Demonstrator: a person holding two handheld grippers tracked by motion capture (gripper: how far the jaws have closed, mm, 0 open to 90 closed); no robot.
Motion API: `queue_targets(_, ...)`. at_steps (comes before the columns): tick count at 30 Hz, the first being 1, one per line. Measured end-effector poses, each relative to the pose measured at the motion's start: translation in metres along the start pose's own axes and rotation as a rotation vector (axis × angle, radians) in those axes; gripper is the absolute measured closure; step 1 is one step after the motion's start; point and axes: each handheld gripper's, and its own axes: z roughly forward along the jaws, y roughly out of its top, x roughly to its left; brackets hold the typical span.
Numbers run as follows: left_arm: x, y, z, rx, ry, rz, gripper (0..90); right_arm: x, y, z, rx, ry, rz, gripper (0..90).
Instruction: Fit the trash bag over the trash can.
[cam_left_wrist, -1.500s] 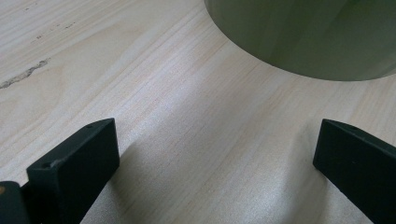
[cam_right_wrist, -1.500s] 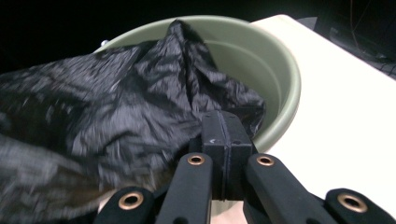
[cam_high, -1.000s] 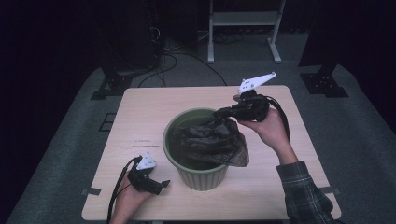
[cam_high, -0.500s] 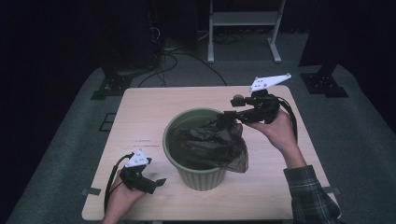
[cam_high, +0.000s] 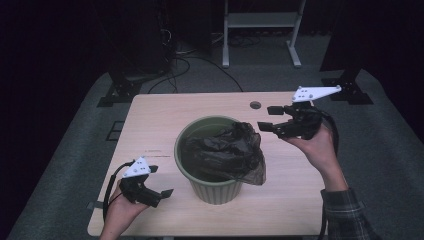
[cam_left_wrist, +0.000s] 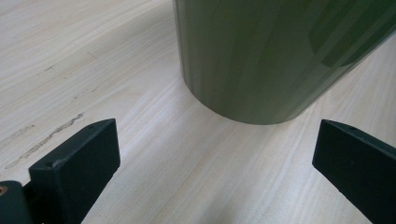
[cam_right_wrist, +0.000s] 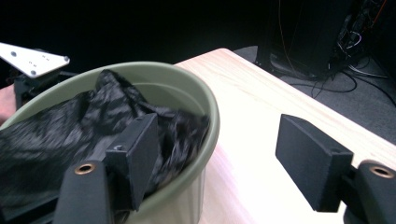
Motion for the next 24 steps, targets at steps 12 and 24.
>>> queue_targets(12,-0.006,0.019,-0.024,-0.042,-0.025,0.020,0.0,0.013,-0.037,-0.034,-0.026,0.053,0.053,28.2)
queue_targets(24,-0.009,0.024,-0.026,-0.040,-0.032,0.035,0.0,0.050,-0.071,-0.038,-0.027,0.141,0.055,27.9)
